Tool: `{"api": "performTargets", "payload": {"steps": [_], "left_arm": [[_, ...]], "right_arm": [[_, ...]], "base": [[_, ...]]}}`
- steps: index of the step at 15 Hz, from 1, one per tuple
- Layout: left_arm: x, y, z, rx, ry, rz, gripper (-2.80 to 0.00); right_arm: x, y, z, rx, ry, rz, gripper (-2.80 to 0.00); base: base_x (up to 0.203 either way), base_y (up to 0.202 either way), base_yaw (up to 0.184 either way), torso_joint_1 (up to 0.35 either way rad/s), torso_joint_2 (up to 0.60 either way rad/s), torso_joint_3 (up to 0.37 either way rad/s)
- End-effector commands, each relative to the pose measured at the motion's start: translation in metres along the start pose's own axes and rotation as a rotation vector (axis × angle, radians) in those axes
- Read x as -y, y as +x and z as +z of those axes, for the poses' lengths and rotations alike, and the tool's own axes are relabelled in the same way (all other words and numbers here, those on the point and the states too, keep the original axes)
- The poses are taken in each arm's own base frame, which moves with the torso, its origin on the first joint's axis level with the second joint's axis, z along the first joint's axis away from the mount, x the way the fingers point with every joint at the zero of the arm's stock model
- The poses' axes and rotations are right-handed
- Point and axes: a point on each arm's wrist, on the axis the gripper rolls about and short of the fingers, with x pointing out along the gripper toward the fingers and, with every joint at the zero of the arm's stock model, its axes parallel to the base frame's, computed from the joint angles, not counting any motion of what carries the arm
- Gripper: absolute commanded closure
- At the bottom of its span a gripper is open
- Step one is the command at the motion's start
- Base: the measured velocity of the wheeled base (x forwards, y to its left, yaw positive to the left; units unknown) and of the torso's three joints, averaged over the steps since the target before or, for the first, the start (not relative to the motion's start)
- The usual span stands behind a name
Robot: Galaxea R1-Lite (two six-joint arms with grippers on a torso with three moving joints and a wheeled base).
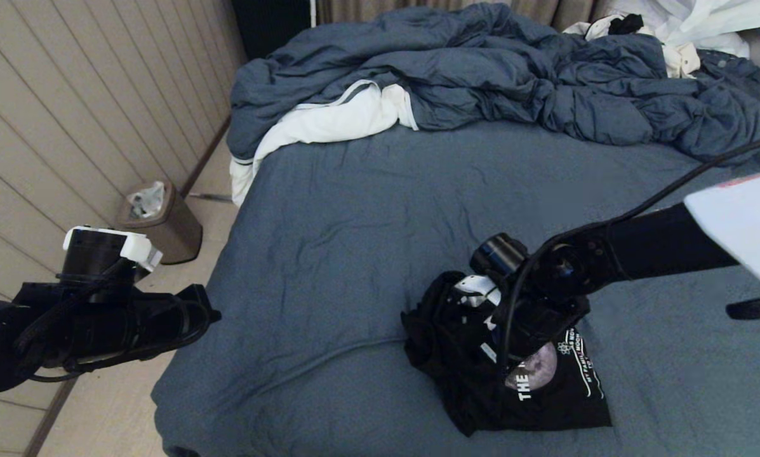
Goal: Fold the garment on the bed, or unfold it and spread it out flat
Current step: Fold the black T-shirt
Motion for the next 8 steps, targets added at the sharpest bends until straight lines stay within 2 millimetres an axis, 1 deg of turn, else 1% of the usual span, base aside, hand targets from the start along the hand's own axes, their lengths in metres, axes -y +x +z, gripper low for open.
{"api": "performTargets", "payload": {"steps": [1,5,7,8], "left_arm": [[0.000,0.000,0.000,0.001,-0.003,-0.001,0.00],[0.001,-0.001,0.001,0.006,-0.003,-0.005,0.00],[0.001,-0.002,0.001,0.008,-0.002,-0.005,0.00],[0.001,-0.002,0.001,0.008,-0.001,-0.004,0.00]], "right_arm": [[-0.030,0.004,-0.004,-0.035,-0.084,0.019,0.00],[-0.084,-0.004,-0.011,-0.035,-0.234,0.057,0.00],[-0.112,-0.011,-0.017,-0.024,-0.292,0.078,0.00],[-0.123,-0.016,-0.020,-0.016,-0.317,0.087,0.00]], "base": [[0.000,0.000,0.000,0.000,0.00,0.000],[0.000,0.000,0.000,0.000,0.00,0.000],[0.000,0.000,0.000,0.000,0.00,0.000],[0.000,0.000,0.000,0.000,0.00,0.000]]}}
